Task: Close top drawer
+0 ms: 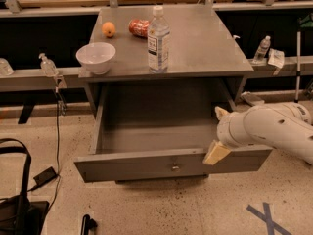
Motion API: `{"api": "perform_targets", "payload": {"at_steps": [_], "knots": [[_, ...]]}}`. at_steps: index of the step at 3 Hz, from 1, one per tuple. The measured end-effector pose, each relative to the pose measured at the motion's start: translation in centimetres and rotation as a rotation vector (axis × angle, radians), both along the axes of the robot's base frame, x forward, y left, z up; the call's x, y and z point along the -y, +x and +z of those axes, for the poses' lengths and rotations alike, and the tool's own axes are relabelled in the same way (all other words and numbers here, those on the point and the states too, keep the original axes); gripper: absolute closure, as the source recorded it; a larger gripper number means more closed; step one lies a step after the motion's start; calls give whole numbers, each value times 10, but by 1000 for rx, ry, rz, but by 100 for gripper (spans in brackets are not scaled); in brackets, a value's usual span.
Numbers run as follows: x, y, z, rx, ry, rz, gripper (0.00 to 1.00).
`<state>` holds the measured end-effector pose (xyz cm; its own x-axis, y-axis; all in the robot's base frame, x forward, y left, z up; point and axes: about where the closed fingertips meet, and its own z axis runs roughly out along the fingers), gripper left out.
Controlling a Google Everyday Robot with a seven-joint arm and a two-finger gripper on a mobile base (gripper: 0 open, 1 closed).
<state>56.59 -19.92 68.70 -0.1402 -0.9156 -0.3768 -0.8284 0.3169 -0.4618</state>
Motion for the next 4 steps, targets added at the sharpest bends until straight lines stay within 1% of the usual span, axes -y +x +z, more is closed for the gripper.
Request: {"api": "perform_targets", "payload": {"at_steps": [2,4], "knots": [[4,34,-2,21,30,-6,0],[5,60,-7,17,44,-5,0]]}}
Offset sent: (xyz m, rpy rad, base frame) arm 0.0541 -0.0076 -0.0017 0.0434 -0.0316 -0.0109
